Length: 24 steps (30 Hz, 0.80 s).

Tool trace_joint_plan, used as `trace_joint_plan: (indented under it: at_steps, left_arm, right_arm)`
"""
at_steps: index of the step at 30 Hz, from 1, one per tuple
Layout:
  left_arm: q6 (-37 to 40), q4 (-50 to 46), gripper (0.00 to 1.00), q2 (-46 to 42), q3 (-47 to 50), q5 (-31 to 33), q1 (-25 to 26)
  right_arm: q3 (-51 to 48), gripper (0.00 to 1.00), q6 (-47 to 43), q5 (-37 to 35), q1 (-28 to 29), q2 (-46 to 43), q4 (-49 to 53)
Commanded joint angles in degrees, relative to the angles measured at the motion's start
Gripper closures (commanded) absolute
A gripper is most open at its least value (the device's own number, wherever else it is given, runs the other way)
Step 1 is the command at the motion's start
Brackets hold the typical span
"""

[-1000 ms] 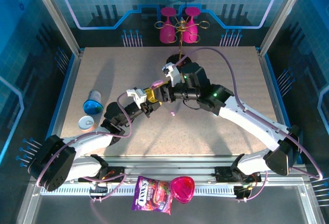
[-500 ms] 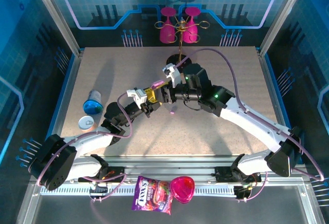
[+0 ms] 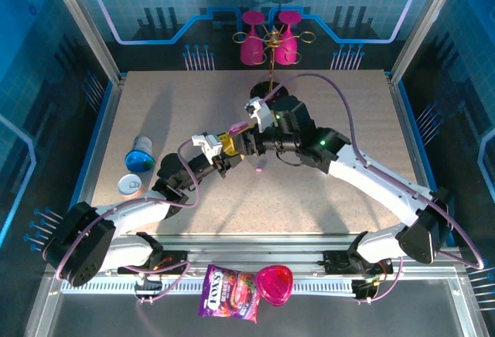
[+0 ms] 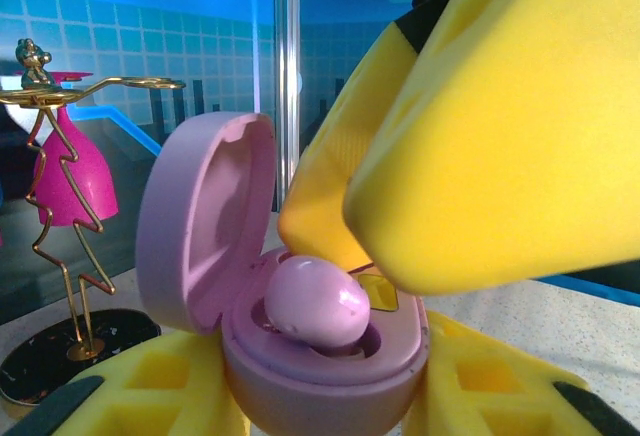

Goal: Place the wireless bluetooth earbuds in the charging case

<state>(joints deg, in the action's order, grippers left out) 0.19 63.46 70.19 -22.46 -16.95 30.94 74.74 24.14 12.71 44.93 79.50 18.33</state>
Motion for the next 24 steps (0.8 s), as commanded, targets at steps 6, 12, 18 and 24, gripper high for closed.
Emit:
trace_joint_plan:
  at_steps: [6,12,18,24]
  left_arm:
    - [1.1,1.6,0.73,-0.5,-2.4,-0.2,0.5]
    - [1.0,1.8,0.73,0.2,-2.4,-0.6,0.5]
    - [0.7,2.4,0.73,0.7,-2.3,-1.0,0.5]
    - [1.1,2.8,0.72,1.0,-2.0,-1.3,0.5]
  right_arm:
    - [1.0,0.62,-0.3,1.6,0.4,-1.0,3.2]
    - [0.9,0.61,-0.2,1.5,0.4,-2.2,2.6]
    - [1.2,0.54,-1.5,-1.3,0.7,-3.7,2.6]
    - [0.2,0.48,-3.0,-4.0,0.7,-6.0,1.9]
